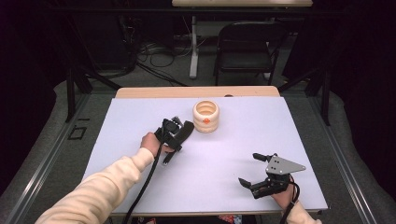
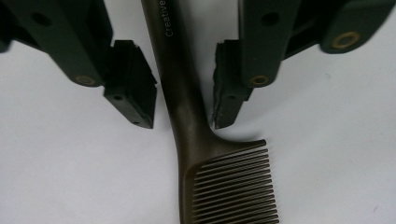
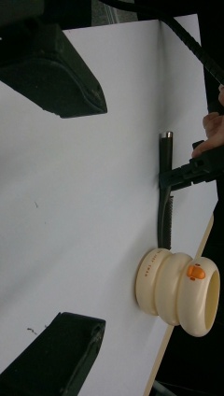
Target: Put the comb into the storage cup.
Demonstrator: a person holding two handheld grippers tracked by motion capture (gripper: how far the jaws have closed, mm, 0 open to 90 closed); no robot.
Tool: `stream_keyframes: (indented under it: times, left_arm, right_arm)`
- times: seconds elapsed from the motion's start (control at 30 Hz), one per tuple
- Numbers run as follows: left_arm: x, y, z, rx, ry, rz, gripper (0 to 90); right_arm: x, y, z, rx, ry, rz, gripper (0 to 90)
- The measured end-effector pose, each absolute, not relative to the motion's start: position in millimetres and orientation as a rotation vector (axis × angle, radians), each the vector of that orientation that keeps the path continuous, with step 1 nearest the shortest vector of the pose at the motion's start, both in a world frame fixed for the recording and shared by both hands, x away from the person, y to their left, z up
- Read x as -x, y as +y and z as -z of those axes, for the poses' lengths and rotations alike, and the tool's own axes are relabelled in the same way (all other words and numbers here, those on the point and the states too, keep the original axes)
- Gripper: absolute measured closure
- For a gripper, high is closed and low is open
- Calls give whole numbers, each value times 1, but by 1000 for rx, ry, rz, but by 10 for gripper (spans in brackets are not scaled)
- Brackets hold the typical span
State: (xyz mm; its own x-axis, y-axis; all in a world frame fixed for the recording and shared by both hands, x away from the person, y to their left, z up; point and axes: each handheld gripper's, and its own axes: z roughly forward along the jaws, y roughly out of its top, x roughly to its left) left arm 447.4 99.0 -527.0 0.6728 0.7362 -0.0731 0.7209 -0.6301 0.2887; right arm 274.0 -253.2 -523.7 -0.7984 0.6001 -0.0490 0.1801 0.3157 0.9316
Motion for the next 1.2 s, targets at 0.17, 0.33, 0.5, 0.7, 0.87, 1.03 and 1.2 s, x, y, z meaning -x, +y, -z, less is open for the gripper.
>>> stream_keyframes:
  times: [0.17, 0.33, 0.5, 0.7, 0.87, 1.03, 1.2]
  left_arm:
    - [-449, 96, 527, -2609, 1166, -80, 654]
    - [-449, 93, 527, -2632, 1173, -90, 661]
    - [-451, 89, 527, -2675, 1168, -97, 661]
    - [-450, 87, 526, -2691, 1168, -112, 675]
    - [-452, 95, 525, -2675, 1182, -106, 725]
    - [-452, 102, 520, -2645, 1184, -106, 726]
    - [-452, 111, 517, -2610, 1196, -100, 727]
  right_arm:
    - [-274, -253, 524, -698, 2202, -1481, 0]
    - [-274, -253, 524, -697, 2203, -1482, 0]
    - [-274, -253, 524, -698, 2203, -1481, 0]
    - [-273, -253, 523, -696, 2202, -1482, 0]
    - [-274, -253, 524, -695, 2202, -1482, 0]
    - [-274, -253, 523, -695, 2203, -1481, 0]
    - [-274, -253, 523, -696, 2200, -1483, 0]
